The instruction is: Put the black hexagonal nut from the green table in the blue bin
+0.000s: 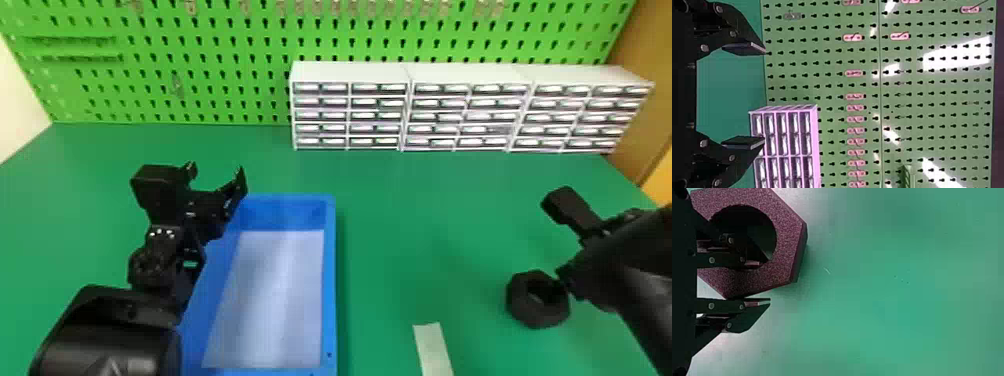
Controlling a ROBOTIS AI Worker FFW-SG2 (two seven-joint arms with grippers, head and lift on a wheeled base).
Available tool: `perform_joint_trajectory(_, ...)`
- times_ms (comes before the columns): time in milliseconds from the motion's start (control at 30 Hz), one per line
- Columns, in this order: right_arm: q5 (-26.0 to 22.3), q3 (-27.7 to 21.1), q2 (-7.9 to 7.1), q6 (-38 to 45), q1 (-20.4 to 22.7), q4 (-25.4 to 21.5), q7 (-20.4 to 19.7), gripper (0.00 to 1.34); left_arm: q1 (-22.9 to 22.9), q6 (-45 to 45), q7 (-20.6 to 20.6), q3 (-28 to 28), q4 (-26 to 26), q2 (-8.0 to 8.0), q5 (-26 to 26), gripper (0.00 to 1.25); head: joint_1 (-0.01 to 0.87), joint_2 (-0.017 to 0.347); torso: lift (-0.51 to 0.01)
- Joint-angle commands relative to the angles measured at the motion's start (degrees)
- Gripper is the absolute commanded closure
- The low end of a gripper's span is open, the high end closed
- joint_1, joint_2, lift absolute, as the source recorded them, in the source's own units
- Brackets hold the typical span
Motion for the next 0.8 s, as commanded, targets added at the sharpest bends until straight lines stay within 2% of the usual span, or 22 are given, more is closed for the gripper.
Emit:
perform_joint_trajectory(0,0.92,0.13,0.0,-0.08,-0.18,-0.6,0.0,1.07,-0.09,0.0,0.0,-0.01,0.0,0.04,-0.09,0.44,0.686,0.052,-0.097)
perform_joint_trajectory(367,0.3,0.13,0.35,-0.79,-1.59,-2.71,0.0,1.07,-0.09,0.0,0.0,-0.09,0.0,0.12,-0.09,0.44,0.686,0.052,-0.097)
perform_joint_trajectory(567,-3.13,0.22,1.15,-0.52,-2.82,-5.08,-0.44,1.07,-0.09,0.0,0.0,-0.09,0.0,0.21,-0.09,0.44,0.686,0.052,-0.097)
perform_joint_trajectory(700,-8.49,-0.04,2.2,-1.31,-3.7,-7.1,-4.22,1.09,-0.09,0.0,0.0,-0.09,0.0,0.21,-0.09,0.44,0.686,0.052,-0.097)
perform_joint_trajectory(767,-10.6,-0.22,2.9,-1.58,-4.4,-7.37,-4.66,1.09,-0.09,0.0,0.0,-0.09,0.0,0.21,-0.09,0.44,0.686,0.052,-0.097)
